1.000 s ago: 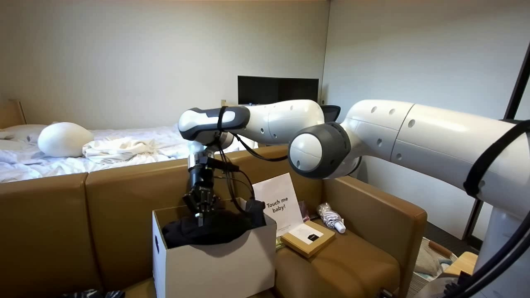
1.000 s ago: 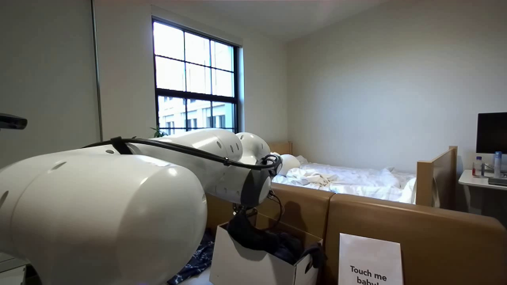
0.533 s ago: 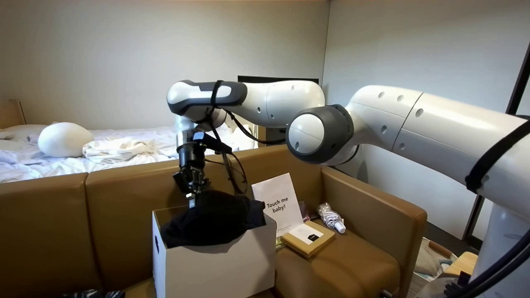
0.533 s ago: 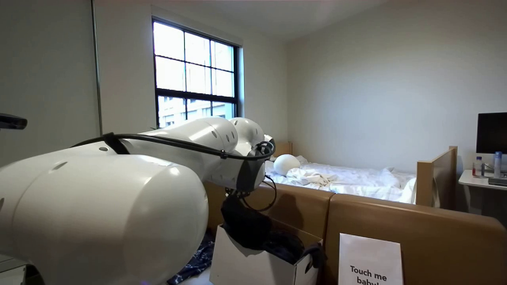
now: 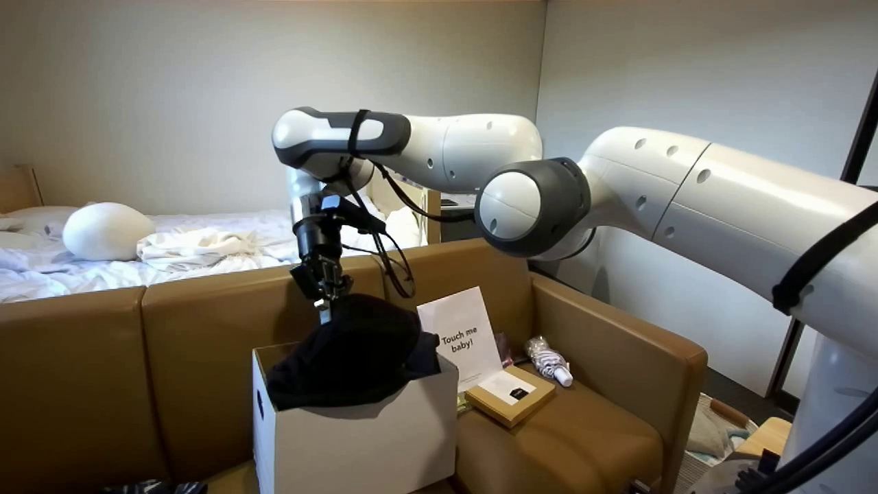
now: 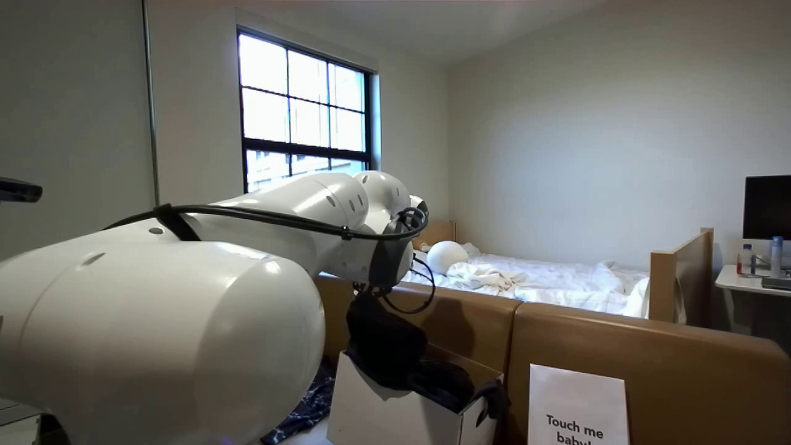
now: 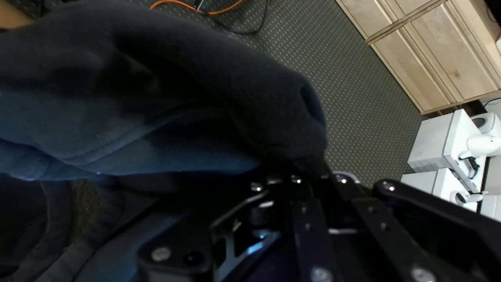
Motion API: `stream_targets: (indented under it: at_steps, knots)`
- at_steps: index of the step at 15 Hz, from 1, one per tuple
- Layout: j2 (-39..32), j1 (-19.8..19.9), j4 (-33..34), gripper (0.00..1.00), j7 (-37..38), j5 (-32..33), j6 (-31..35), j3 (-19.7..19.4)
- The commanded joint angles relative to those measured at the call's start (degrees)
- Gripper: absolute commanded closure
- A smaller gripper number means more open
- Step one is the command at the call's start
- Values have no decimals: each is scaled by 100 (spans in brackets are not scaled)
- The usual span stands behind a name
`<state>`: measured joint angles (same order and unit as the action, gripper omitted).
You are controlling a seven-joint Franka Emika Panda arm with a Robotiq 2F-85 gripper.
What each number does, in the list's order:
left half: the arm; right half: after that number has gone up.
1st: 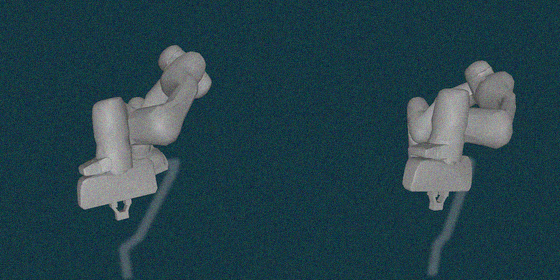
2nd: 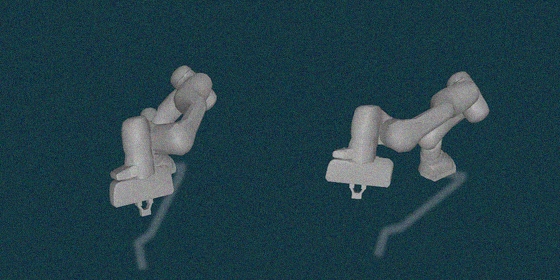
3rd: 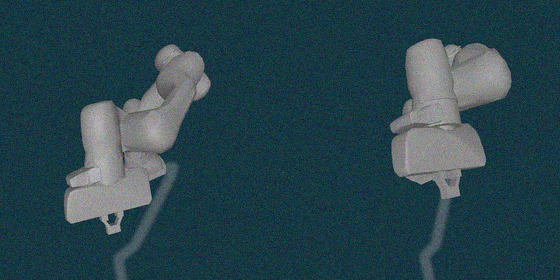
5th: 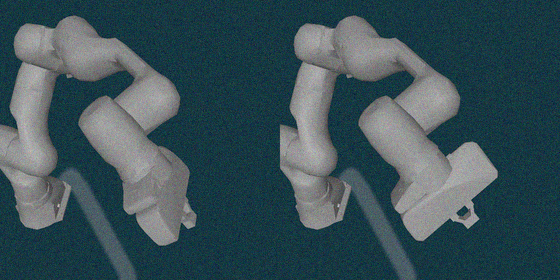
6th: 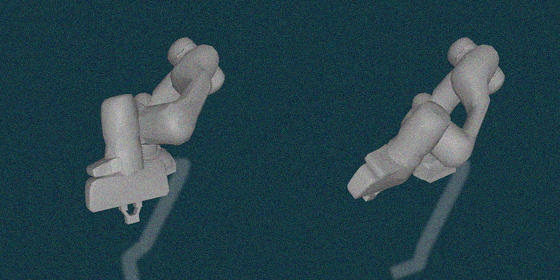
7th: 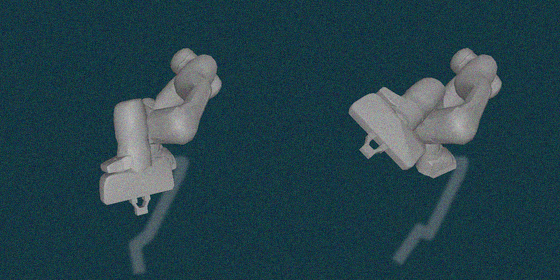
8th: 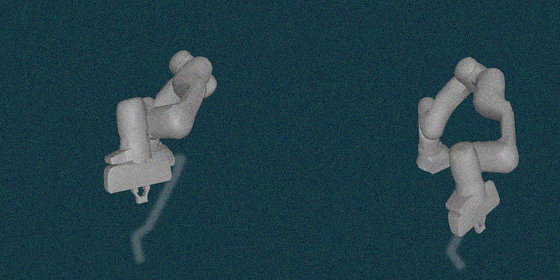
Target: Pick up the black hoodie from the box and place it on the couch
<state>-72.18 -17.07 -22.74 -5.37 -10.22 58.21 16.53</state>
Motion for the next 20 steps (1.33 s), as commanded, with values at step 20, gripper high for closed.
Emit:
stream_targets:
  at_steps: [20]
  knots:
    - [2001,-316,252,94,1389,456,-186,-1050]
